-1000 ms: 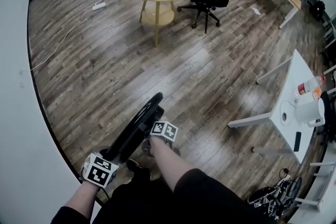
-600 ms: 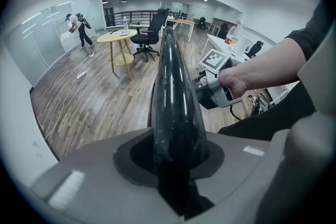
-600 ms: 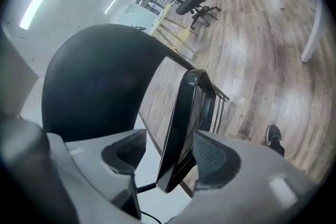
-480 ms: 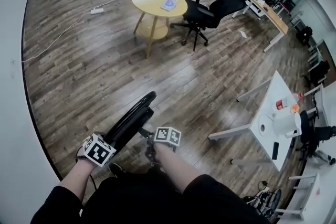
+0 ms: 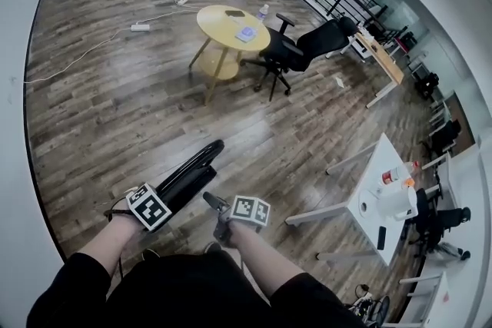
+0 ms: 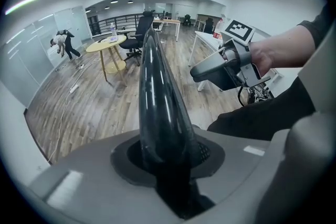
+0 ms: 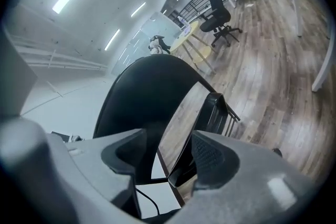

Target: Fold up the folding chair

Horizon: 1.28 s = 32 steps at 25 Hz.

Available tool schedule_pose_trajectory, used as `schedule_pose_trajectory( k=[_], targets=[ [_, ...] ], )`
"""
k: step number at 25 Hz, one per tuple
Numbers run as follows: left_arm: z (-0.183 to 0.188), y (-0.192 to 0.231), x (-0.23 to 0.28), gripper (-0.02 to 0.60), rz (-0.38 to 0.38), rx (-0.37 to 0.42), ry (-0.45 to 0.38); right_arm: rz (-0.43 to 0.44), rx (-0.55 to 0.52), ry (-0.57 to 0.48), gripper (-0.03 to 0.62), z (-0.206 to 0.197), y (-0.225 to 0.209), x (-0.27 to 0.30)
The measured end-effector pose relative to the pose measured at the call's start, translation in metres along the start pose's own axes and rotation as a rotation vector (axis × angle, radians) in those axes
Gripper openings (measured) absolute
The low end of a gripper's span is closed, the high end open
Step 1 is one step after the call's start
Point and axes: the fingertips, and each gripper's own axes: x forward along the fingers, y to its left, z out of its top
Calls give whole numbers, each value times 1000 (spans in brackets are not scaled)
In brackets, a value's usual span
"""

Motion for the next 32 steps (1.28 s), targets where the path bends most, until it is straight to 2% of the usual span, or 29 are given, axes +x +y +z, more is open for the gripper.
schedule_pose_trajectory(
  k=[5,11,15,23,27,32],
  targets=[
    [-1,11,-2,109,-3,11,-11,45,-77,-24,268,19,25,-8],
    [-3,16,-2,110,-16,-5,-20,142,-248,-13,268,57,56,-10],
    [-9,27,-5,98,-6,-63,-38,208,-379,72,268,71,70,-4],
    [-15,49,-14,84,26,-149,-69,401,-615,221,268,104,107,11],
    [-20,55,-17,91,76,-180,-81,486,-738,288,268,111,122,12],
    [-22,57,-19,117,133,-195,-75,544,-897,346,268,111,132,10]
  ],
)
